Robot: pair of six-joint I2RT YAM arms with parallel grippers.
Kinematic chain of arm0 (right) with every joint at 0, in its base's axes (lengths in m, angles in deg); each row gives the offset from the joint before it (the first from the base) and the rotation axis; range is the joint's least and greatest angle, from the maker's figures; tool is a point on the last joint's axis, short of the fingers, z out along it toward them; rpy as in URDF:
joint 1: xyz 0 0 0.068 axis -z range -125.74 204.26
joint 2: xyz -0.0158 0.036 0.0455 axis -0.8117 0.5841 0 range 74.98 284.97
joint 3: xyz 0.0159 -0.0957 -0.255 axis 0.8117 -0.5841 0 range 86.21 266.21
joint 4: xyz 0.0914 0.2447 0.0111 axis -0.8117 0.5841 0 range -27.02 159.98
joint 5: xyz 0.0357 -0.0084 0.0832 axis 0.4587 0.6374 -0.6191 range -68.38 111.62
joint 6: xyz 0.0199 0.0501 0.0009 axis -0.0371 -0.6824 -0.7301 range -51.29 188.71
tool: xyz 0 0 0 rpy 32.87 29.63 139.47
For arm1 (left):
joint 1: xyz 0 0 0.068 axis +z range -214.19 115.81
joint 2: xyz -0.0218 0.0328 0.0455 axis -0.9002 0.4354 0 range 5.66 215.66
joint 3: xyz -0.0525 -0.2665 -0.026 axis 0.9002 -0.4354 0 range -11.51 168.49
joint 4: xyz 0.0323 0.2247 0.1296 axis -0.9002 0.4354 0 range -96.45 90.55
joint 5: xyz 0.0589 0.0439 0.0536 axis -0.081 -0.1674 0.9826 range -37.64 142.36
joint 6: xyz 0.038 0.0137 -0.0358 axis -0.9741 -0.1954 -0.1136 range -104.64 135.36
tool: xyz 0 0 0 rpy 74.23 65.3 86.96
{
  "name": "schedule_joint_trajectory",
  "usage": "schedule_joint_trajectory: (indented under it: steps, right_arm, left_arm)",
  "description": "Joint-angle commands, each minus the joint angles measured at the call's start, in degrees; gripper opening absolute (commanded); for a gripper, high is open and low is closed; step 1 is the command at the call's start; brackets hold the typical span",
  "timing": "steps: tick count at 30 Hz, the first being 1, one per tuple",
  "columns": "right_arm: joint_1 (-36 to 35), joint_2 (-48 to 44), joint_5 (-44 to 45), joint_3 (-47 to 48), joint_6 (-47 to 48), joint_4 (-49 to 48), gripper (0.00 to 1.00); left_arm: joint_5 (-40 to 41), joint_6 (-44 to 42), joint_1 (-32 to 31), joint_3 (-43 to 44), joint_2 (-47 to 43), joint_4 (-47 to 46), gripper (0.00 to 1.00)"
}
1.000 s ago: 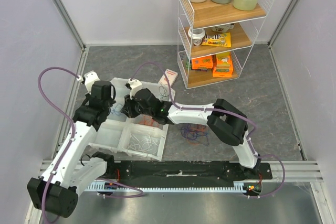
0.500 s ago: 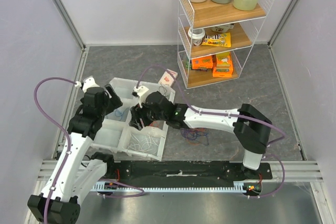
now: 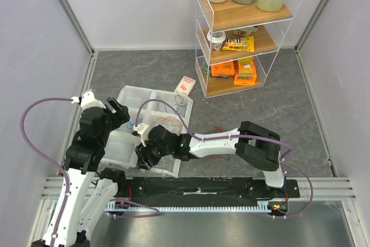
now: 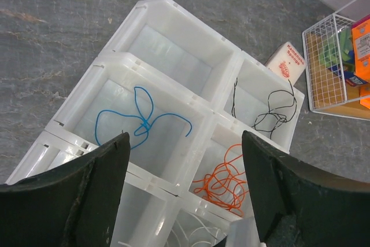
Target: Untangle the cables
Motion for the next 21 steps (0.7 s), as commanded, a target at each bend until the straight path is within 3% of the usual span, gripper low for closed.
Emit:
schedule_joint_trajectory:
  steps: [1, 12, 18, 21]
  right_arm:
    - [-0.18, 1.57, 0.49, 2.78, -2.65, -4.05, 0.55]
    - [-0.18, 2.88, 3.30, 3.04, -7.05, -7.93, 0.46]
    - [-0.18, 4.38, 5.24, 4.98, -7.49, -3.97, 0.26]
    - [-0.18, 2.54, 6.20, 3.58, -7.49, -3.88, 0.09]
  left_arm:
    - [1.54, -2.68, 0.17, 2.05, -1.44, 0.39, 0.83]
    - [1.28, -3.91, -1.58, 1.61, -3.29, 0.48, 0.82]
    - [2.42, -4.79, -3.08, 1.52, -4.43, 0.57, 0.82]
    - [2.94, -5.23, -3.78, 1.52, -4.96, 0.57, 0.82]
